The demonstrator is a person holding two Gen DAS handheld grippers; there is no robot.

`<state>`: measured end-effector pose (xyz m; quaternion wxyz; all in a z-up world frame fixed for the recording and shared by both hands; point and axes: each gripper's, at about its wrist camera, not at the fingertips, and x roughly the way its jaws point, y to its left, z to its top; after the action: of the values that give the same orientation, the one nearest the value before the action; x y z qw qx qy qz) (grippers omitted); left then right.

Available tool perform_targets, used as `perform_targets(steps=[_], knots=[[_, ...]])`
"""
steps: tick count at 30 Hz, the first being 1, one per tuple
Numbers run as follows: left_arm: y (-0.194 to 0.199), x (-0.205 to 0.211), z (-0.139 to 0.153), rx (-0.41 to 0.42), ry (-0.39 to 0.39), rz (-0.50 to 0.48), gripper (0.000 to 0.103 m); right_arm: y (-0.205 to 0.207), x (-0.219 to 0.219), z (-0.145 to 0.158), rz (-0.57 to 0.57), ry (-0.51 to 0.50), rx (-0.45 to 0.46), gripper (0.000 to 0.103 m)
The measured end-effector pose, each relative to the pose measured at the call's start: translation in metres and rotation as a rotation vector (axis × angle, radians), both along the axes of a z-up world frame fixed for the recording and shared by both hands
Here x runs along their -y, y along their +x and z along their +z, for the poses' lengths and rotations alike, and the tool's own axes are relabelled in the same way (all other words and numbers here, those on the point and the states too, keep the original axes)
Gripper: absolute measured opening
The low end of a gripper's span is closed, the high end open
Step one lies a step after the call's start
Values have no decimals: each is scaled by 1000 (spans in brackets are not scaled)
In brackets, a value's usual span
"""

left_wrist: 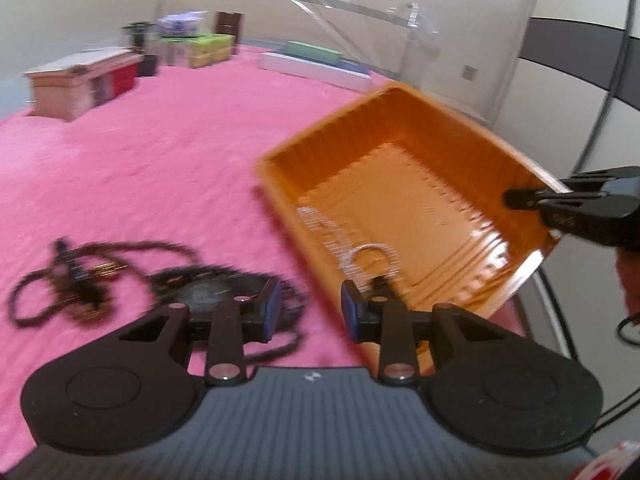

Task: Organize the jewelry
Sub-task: 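Lower the black bracelet into the tray and release it, then grasp the black watch strap with the left tool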

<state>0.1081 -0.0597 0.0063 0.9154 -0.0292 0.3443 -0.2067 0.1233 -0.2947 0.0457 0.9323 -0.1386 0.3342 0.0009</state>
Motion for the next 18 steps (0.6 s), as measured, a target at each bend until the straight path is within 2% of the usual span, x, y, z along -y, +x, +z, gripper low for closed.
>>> perform_targets(steps=[9, 14, 18], knots=[[-9, -73, -12, 3, 87, 206, 29, -2, -1, -2, -8, -8, -6, 4], [0, -100, -15, 20, 92, 294, 35, -3, 0, -2, -8, -11, -6, 4], [21, -106, -16, 25, 73, 338, 35, -3, 0, -1, -7, -16, -7, 4]])
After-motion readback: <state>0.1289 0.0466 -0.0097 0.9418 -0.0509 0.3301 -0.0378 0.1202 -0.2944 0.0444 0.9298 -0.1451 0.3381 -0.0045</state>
